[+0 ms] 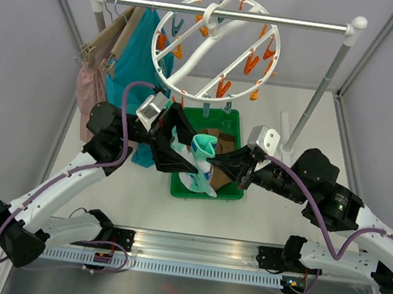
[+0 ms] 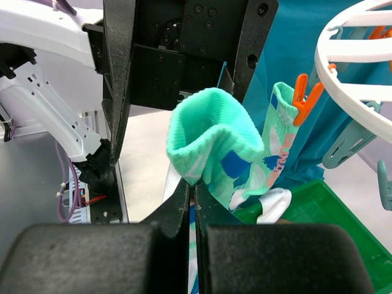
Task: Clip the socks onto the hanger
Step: Pick up the sock from the bin.
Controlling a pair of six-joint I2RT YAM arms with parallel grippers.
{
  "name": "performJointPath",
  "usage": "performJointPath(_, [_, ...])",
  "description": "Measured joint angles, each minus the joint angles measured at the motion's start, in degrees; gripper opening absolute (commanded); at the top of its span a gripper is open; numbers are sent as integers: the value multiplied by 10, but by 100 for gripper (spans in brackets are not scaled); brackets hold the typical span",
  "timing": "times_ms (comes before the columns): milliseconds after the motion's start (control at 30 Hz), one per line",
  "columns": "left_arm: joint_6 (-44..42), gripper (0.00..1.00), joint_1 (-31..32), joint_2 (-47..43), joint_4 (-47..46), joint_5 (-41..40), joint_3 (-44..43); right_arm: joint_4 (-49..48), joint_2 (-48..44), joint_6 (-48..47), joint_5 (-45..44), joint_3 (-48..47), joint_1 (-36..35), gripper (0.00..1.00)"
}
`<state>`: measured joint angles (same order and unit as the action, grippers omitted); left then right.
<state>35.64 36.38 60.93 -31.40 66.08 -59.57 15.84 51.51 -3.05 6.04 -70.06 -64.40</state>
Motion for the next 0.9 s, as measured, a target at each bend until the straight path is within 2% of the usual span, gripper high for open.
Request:
performJointPath(267, [-1, 58, 6, 2, 27, -21, 0, -9, 1, 0, -14, 14, -1, 0])
performJointPath(433, [-6, 36, 7, 8, 43, -36, 0, -14, 1, 0, -17, 19, -3, 0])
performJointPath(467, [-8, 27, 7, 9, 46, -41, 0, -17, 1, 0, -18, 22, -3, 0])
performJointPath(567, [-12, 18, 7, 10, 52, -46, 0, -16, 0, 0, -22, 25, -4, 2])
performJointPath(633, [-15, 14, 7, 9, 54, -47, 0, -15, -2, 1, -26, 28, -4, 7])
performJointPath(700, [-23, 11, 7, 9, 60, -54, 0, -13, -3, 2, -29, 30, -4, 20])
performJointPath(733, [-26, 8, 7, 9, 66, -57, 0, -12, -3, 3, -33, 31, -4, 29])
performJointPath(800, [-46, 4, 7, 6, 89, -75, 0, -10, -3, 6, -41, 32, -5, 37])
performJointPath(833, [-59, 3, 7, 3, 105, -85, -1, -7, -3, 10, -50, 32, -6, 45])
performJointPath(900, [-84, 2, 8, -6, 149, -112, -1, -3, -7, 16, -86, 33, -6, 51])
